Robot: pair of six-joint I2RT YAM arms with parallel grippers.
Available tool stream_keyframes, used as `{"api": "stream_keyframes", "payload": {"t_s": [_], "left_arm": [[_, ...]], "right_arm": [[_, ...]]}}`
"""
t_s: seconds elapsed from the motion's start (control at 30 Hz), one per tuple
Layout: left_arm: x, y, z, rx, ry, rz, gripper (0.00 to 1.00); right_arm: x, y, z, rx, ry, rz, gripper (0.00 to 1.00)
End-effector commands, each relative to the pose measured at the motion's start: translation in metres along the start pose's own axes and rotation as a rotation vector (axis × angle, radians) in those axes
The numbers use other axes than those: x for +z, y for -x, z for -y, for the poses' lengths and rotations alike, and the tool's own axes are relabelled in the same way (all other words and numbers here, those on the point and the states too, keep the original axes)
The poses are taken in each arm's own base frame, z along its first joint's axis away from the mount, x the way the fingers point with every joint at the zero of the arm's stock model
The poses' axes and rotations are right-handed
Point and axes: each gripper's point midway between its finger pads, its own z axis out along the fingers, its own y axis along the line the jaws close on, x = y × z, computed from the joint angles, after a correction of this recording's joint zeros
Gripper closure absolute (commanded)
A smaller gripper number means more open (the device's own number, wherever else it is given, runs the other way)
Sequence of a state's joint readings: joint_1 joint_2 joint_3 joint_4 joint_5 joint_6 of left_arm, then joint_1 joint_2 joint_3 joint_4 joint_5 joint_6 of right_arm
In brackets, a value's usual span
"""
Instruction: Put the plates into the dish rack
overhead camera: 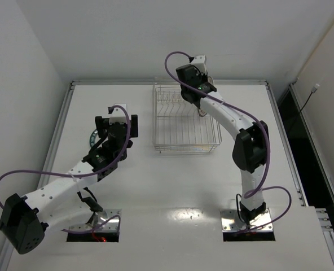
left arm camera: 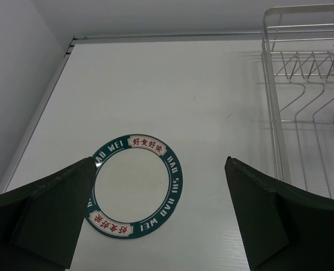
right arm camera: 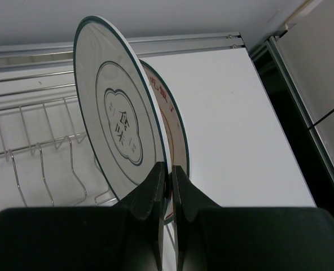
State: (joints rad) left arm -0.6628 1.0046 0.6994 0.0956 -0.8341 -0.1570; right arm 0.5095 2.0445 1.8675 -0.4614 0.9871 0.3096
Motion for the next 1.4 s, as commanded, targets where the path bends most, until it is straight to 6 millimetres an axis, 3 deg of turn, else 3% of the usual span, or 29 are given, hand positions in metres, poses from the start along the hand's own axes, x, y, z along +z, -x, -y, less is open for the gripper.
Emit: {"api": "stream_keyframes", "payload": {"t_s": [0.0, 0.13, 0.23, 0.27, 0.3, 0.33, 0.53, 0.63, 0.93, 1.03, 1.07, 1.1, 1.2, 1.3, 1.37], "left_arm": [[0.0, 0.018, 0.002, -0.024, 0.004, 0.037, 0.02], [0.0, 0.018, 0.002, -0.024, 0.004, 0.037, 0.02], [0.001, 0.015, 0.002, -0.017, 0.014, 0.031, 0.02], [0.001, 0.015, 0.002, -0.017, 0.014, 0.031, 0.02], [0.001, 0.015, 0.002, -0.017, 0.014, 0.031, 0.02], [0.001, 0.015, 0.002, -0.017, 0.014, 0.031, 0.02], [0.002, 0.017, 0.003, -0.007, 0.014, 0.031, 0.02], [0.002, 0.017, 0.003, -0.007, 0.014, 0.031, 0.02], [0.002, 0.017, 0.003, -0.007, 0.014, 0.031, 0.02], [0.003, 0.014, 0.004, 0.0, 0.014, 0.025, 0.02], [0.003, 0.014, 0.004, 0.0, 0.014, 0.025, 0.02], [0.005, 0.011, 0.005, 0.008, 0.015, 0.018, 0.02], [0.008, 0.005, 0.003, 0.019, 0.048, 0.003, 0.02], [0.013, -0.005, 0.0, 0.027, 0.102, -0.017, 0.02], [0.015, -0.008, -0.001, 0.03, 0.121, -0.027, 0.01]], "right_arm": [[-0.01, 0.035, 0.031, 0.091, -0.065, 0.088, 1.0], [-0.001, 0.016, 0.02, 0.044, -0.071, 0.045, 1.0], [-0.003, 0.011, 0.027, 0.047, -0.095, 0.032, 1.0], [-0.006, 0.012, 0.03, 0.057, -0.094, 0.038, 1.0], [-0.015, 0.03, 0.04, 0.126, -0.086, 0.082, 1.0], [-0.021, 0.035, 0.042, 0.129, -0.076, 0.099, 1.0], [-0.031, 0.045, 0.052, 0.146, -0.064, 0.117, 1.0], [-0.022, 0.035, 0.044, 0.119, -0.048, 0.094, 1.0], [0.013, -0.014, -0.006, 0.035, 0.083, -0.052, 1.0], [0.016, -0.018, -0.013, 0.033, 0.127, -0.071, 1.0], [0.015, -0.018, -0.017, 0.033, 0.149, -0.075, 0.98], [0.015, -0.019, -0.019, 0.033, 0.16, -0.077, 0.9], [0.01, -0.029, -0.027, 0.004, 0.218, -0.119, 0.89], [0.002, -0.026, -0.025, 0.018, 0.271, -0.145, 0.86], [-0.008, -0.016, -0.019, 0.041, 0.295, -0.138, 0.72]]}}
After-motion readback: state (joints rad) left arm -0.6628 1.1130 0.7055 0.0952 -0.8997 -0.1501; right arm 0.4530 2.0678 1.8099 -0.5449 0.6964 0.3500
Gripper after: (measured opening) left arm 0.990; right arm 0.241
